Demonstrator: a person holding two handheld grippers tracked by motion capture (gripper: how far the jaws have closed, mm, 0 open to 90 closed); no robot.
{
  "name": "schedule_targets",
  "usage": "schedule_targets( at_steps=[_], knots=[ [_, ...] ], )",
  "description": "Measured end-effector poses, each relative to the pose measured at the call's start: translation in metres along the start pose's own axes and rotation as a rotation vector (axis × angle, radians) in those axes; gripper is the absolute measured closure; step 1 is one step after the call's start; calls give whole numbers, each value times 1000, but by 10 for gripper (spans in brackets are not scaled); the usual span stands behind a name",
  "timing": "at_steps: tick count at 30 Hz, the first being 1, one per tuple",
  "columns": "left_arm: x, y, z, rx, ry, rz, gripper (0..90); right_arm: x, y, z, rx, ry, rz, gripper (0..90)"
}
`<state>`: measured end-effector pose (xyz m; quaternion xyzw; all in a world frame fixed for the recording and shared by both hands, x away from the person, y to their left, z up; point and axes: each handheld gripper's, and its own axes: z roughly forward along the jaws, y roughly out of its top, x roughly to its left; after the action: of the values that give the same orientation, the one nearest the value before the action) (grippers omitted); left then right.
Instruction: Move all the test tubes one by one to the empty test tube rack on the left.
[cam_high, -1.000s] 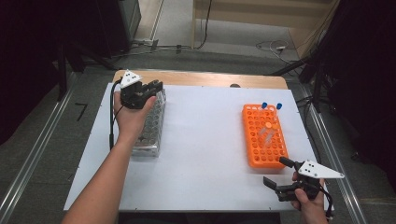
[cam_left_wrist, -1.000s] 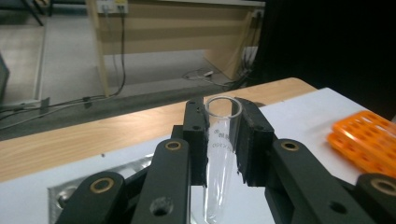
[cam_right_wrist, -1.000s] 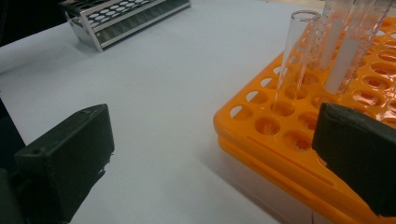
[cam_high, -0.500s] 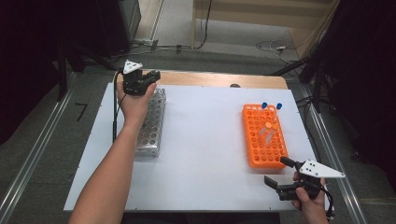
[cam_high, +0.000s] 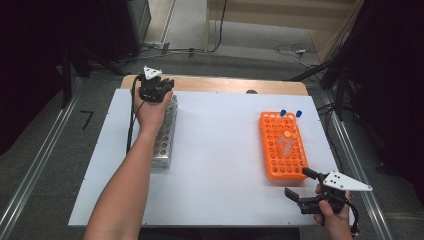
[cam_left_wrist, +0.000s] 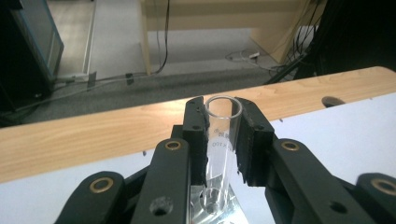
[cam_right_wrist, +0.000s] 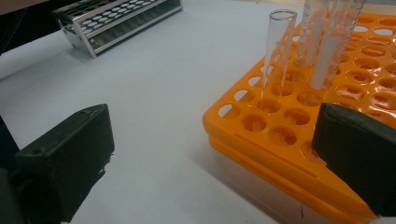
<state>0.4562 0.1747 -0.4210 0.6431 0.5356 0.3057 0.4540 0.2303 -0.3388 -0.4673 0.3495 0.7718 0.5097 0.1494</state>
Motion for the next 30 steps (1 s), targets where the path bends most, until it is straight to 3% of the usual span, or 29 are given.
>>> schedule_targets(
  at_steps=[7,9,12,15,18,21,30],
  knots=[
    [-3,-5,5,84,12,28,753,1,0,0,2,-8,-6,0],
    [-2,-7,8,111,5,24,742,0,0,1,0,-10,2,0],
    [-1,-6,7,108,2,4,716,0,0,1,1,-12,6,0],
    [1,-4,3,115,-7,-23,639,0,0,1,1,-13,6,0],
    [0,-4,-3,104,-35,-37,492,0,1,1,-2,-14,5,0],
    [0,-4,-10,100,-72,-79,345,0,1,2,1,-14,7,0],
    [-14,-9,-42,64,-164,-83,79,-1,2,5,8,-17,7,0]
  ],
)
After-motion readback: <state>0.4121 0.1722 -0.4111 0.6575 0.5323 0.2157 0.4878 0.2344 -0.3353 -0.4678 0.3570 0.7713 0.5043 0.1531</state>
